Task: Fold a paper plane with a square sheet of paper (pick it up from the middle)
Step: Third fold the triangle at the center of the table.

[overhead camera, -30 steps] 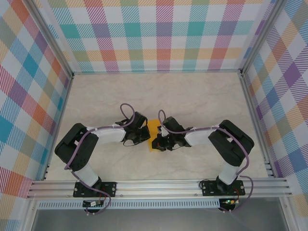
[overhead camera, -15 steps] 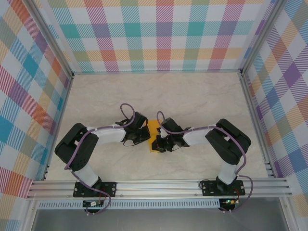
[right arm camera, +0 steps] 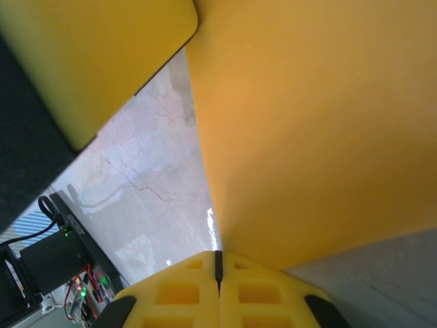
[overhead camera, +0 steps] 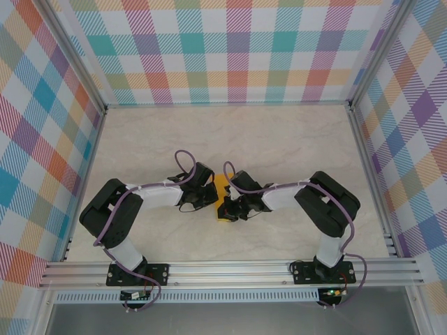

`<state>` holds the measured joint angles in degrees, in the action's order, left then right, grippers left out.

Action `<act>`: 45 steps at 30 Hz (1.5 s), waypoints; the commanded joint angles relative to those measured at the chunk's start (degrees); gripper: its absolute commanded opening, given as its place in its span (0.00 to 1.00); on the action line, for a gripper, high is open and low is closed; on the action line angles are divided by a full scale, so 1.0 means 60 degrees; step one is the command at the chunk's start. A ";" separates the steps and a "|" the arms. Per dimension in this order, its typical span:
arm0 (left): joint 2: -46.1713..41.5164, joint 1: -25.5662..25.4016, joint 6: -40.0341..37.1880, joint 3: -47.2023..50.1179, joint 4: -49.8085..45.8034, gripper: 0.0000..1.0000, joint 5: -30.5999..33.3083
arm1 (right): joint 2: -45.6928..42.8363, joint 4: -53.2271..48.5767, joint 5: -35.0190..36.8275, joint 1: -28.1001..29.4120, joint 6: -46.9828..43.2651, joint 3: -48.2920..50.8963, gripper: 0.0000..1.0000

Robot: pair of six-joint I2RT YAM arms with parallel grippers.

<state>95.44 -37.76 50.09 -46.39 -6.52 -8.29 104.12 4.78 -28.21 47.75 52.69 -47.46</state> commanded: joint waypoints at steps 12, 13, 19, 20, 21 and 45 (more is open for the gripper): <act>0.0167 -0.0079 -0.0092 0.0195 -0.1183 0.00 0.0431 | -0.0832 -0.1321 0.0851 -0.0600 -0.0907 -0.0553 0.00; 0.0158 -0.0079 -0.0106 0.0210 -0.1183 0.00 0.0430 | -0.0747 -0.1351 0.0933 -0.0618 -0.0939 -0.0582 0.00; 0.0146 -0.0079 -0.0128 0.0203 -0.1183 0.00 0.0424 | -0.0108 -0.1653 0.1340 -0.0662 -0.0962 -0.0628 0.00; 0.0148 -0.0079 -0.0130 0.0195 -0.1172 0.00 0.0419 | -0.0043 -0.1750 0.1389 -0.0684 -0.0962 -0.0651 0.00; 0.0147 -0.0079 -0.0137 0.0191 -0.1197 0.00 0.0418 | -0.0006 -0.1805 0.1405 -0.0678 -0.0943 -0.0646 0.00; -0.0438 -0.0160 -0.0393 0.0000 -0.0998 0.00 0.0277 | 0.0293 -0.1536 0.1439 -0.1124 -0.0923 -0.0766 0.00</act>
<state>95.07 -37.91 49.34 -46.76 -7.51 -7.99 104.03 -3.09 -20.21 40.93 47.31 -51.99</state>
